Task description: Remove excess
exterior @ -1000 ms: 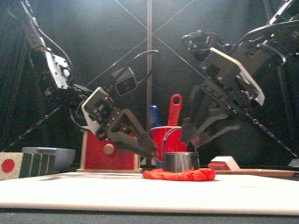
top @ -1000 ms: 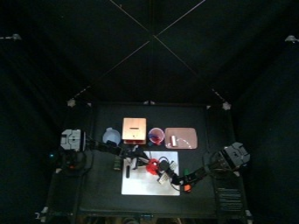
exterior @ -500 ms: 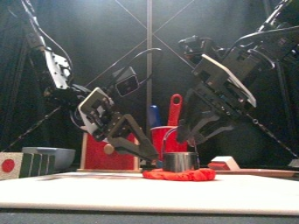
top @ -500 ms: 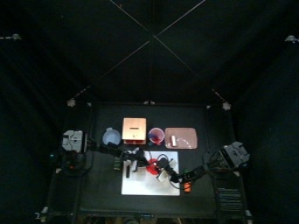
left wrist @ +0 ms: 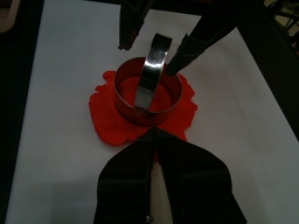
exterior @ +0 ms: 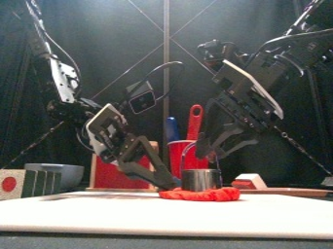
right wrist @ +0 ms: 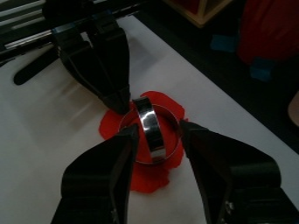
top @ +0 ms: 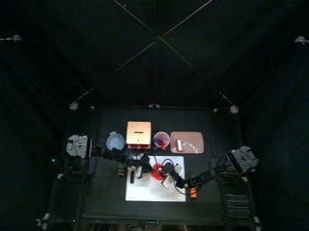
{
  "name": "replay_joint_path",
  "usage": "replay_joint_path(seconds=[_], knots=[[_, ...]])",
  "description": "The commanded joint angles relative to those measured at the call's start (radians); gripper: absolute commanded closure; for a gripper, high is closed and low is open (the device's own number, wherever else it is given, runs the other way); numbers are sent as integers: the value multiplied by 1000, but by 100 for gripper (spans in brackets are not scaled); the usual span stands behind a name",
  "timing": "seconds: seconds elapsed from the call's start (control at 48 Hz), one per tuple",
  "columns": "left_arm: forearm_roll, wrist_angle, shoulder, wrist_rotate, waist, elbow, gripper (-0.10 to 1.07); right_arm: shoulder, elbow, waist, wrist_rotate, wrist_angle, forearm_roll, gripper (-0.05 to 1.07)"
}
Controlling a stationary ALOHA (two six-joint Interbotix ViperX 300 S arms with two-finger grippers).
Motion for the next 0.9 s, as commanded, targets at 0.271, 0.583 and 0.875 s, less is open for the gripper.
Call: replay_joint_path(seconds=[0.271,0.583,0.875], knots=[[-5,0,2,-3,-3,-20,47,-32,-18,-5,0,-6,-6,39],[-15,20,20,-8,-6,-20,47,-37,-25,-3,0,-6,-14,40],[-23,49,20,-8,-6,-21,47,-40,-34,-2,0,14,-34,42]])
